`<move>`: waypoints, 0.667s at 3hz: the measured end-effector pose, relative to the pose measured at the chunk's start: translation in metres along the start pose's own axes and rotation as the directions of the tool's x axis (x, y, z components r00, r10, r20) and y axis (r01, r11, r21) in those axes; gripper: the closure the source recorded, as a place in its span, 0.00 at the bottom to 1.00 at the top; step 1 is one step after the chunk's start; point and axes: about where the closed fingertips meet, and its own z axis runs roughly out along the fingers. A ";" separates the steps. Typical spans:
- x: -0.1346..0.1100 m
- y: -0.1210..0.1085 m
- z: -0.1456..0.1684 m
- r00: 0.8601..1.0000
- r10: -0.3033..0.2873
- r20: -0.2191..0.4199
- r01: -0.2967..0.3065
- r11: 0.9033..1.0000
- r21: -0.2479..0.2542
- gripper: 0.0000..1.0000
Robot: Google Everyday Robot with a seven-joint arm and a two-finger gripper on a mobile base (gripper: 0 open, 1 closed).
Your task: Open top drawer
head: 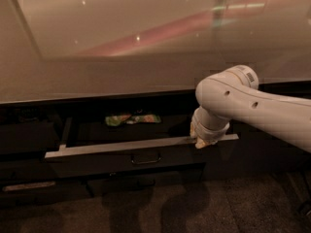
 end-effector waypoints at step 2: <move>-0.003 0.007 -0.001 1.000 -0.006 0.005 0.006 1.000 -0.002 1.00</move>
Offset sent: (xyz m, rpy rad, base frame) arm -0.2894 0.0244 -0.1201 0.0414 0.0495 0.2465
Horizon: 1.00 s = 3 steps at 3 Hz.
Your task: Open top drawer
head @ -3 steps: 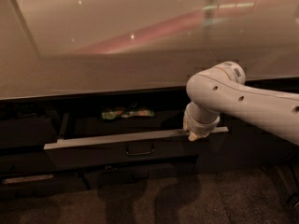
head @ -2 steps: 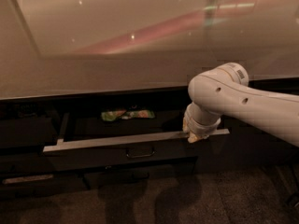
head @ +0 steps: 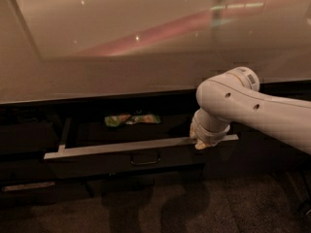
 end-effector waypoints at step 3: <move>-0.007 0.008 -0.005 1.000 -0.016 0.023 0.016 1.000 0.012 1.00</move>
Offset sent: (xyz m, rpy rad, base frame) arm -0.1393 0.0145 -0.0621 0.1956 0.0996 0.1948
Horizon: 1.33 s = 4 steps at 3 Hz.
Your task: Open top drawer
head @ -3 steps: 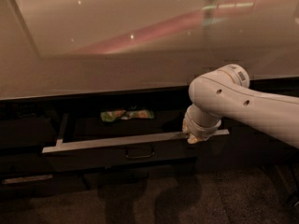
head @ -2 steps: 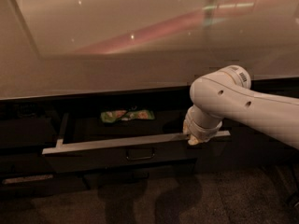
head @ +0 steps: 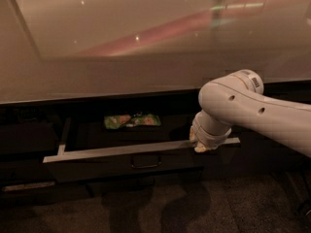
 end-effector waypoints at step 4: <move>-0.006 0.014 -0.002 1.000 -0.011 0.002 0.011 1.000 -0.001 1.00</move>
Offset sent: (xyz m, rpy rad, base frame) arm -0.2679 0.0146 -0.1221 -0.0153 -0.0094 0.1978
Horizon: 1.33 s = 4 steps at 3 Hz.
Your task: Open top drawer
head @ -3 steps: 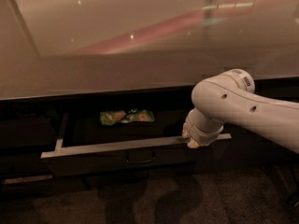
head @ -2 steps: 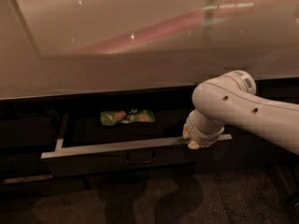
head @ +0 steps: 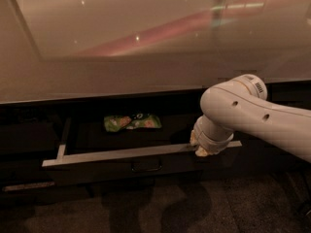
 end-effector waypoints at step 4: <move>-0.009 0.006 -0.054 1.000 -0.021 -0.017 0.023 0.996 0.086 1.00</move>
Offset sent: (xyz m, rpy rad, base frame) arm -0.3132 0.0153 -0.1624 -0.0665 0.0512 0.2532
